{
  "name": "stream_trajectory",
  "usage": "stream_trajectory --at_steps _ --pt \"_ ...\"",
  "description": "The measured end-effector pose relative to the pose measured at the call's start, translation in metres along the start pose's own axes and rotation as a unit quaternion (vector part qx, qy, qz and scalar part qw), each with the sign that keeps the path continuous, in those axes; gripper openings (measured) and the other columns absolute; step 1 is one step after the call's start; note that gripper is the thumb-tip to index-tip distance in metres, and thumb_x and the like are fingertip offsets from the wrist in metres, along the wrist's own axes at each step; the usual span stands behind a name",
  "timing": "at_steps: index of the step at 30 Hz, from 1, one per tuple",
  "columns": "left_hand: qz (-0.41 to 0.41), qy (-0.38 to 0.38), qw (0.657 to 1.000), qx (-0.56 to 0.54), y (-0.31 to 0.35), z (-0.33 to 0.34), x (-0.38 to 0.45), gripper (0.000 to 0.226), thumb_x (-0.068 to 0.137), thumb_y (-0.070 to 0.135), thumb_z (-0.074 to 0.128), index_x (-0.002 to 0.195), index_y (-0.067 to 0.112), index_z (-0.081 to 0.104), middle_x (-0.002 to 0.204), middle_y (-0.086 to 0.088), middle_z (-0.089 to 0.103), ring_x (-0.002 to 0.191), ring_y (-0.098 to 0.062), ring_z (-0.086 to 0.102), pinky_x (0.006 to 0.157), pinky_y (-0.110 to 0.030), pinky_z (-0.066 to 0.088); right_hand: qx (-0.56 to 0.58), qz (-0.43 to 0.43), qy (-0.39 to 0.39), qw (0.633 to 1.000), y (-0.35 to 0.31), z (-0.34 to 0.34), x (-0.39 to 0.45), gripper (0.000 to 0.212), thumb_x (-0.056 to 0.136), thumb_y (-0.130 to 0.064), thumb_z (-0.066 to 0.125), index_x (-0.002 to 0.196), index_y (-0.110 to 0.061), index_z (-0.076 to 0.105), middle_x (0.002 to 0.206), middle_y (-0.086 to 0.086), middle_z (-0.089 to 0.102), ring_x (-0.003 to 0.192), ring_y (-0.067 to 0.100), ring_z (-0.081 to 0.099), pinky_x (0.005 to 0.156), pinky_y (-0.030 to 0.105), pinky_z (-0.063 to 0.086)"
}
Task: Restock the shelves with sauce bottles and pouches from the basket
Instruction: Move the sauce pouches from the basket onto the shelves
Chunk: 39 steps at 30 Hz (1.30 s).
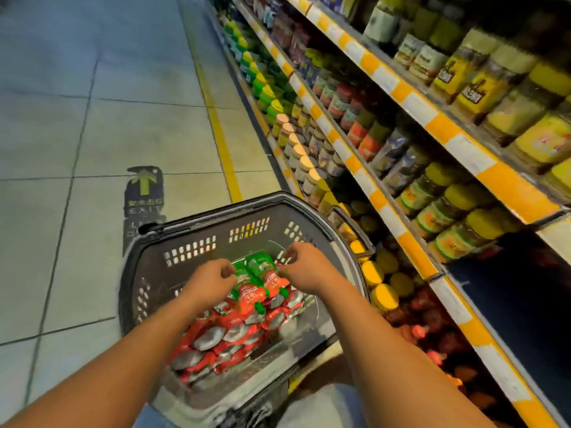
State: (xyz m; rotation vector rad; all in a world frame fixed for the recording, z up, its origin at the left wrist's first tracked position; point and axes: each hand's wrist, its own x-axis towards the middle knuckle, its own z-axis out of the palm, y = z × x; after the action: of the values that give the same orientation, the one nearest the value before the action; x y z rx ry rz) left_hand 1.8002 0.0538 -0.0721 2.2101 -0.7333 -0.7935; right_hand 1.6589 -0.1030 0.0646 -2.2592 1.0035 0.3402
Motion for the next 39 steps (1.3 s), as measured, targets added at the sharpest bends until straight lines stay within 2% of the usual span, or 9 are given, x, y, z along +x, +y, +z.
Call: stream_trajectory --at_steps 7,11,18,24,27,31,34,36,39 --pt "-0.059 -0.053 0.997 -0.001 -0.016 0.059 0.018 0.021 0.091 0.018 0.068 0.111 0.014 0.072 0.109 -0.008 0.074 0.103 -0.028 0.069 0.087 -0.035 0.054 0.007 0.077 -0.029 0.997 0.019 0.062 0.048 0.012 0.089 -0.012 0.067 0.099 -0.011 0.062 0.088 0.010 0.060 0.079 0.028 0.056 0.066 0.031 0.041" --pt "-0.069 -0.048 0.996 -0.004 -0.018 0.084 0.028 0.034 0.090 0.018 0.065 0.123 0.022 0.070 0.118 -0.007 0.072 0.102 -0.026 0.069 0.073 -0.028 0.046 0.032 0.099 -0.004 0.995 0.048 0.082 0.061 0.027 0.088 -0.015 0.069 0.114 -0.008 0.065 0.108 0.012 0.072 0.099 0.033 0.067 0.074 0.032 0.049" --pt "-0.050 -0.075 0.996 0.016 -0.042 0.126 0.028 0.086 0.083 0.027 0.076 0.159 0.023 0.035 0.163 -0.006 0.029 0.142 -0.030 0.044 0.114 -0.037 0.043 0.075 0.146 -0.021 0.986 0.088 0.095 0.085 0.040 0.087 -0.017 0.076 0.121 -0.010 0.058 0.093 -0.002 0.057 0.091 0.023 0.055 0.075 0.028 0.040" --pt "-0.052 -0.046 0.996 0.063 -0.050 0.150 0.027 0.090 0.083 0.027 0.073 0.160 0.035 0.026 0.167 0.001 0.015 0.140 -0.030 0.043 0.108 -0.045 0.048 0.129 0.174 -0.060 0.974 0.097 0.105 0.104 0.031 0.081 -0.005 0.077 0.076 -0.022 0.052 0.068 -0.009 0.057 0.063 0.009 0.053 0.054 0.024 0.041" --pt "-0.050 0.001 0.995 0.084 -0.048 0.152 0.032 0.083 0.084 0.017 0.072 0.155 0.034 0.034 0.157 0.001 0.027 0.127 -0.027 0.051 0.100 -0.043 0.052 0.160 0.166 -0.085 0.969 0.095 0.111 0.112 0.028 0.076 -0.003 0.077 0.089 -0.021 0.059 0.083 -0.001 0.067 0.074 0.018 0.061 0.059 0.028 0.044" --pt "-0.045 0.024 0.994 0.100 -0.047 0.154 0.034 0.078 0.085 0.018 0.072 0.153 0.034 0.039 0.150 0.000 0.035 0.127 -0.026 0.048 0.103 -0.042 0.050 0.210 0.179 -0.093 0.957 0.098 0.116 0.121 0.052 0.072 0.001 0.078 0.119 -0.016 0.063 0.110 0.013 0.072 0.095 0.030 0.070 0.071 0.038 0.057" --pt "-0.045 0.029 0.995 0.089 -0.047 0.153 0.035 0.070 0.090 0.022 0.069 0.154 0.035 0.042 0.154 0.001 0.035 0.133 -0.026 0.044 0.108 -0.043 0.048 0.233 0.168 -0.067 0.955 0.097 0.116 0.124 0.048 0.073 0.010 0.076 0.113 -0.014 0.068 0.109 0.015 0.073 0.096 0.035 0.073 0.085 0.048 0.062" --pt "-0.043 0.037 0.996 0.069 -0.045 0.151 0.038 0.064 0.093 0.024 0.067 0.152 0.035 0.047 0.152 0.001 0.038 0.134 -0.025 0.043 0.108 -0.043 0.047 0.228 0.146 -0.032 0.962 0.093 0.114 0.122 0.037 0.075 0.011 0.076 0.091 -0.022 0.069 0.093 0.007 0.074 0.082 0.027 0.073 0.068 0.033 0.063" --pt "-0.030 0.056 0.997 0.036 -0.040 0.143 0.042 0.055 0.095 0.023 0.066 0.147 0.034 0.055 0.141 0.002 0.046 0.129 -0.023 0.045 0.104 -0.042 0.049 0.172 0.099 0.066 0.978 0.084 0.106 0.119 0.041 0.077 0.010 0.070 0.072 -0.030 0.063 0.074 -0.016 0.063 0.066 0.005 0.060 0.047 0.008 0.037"
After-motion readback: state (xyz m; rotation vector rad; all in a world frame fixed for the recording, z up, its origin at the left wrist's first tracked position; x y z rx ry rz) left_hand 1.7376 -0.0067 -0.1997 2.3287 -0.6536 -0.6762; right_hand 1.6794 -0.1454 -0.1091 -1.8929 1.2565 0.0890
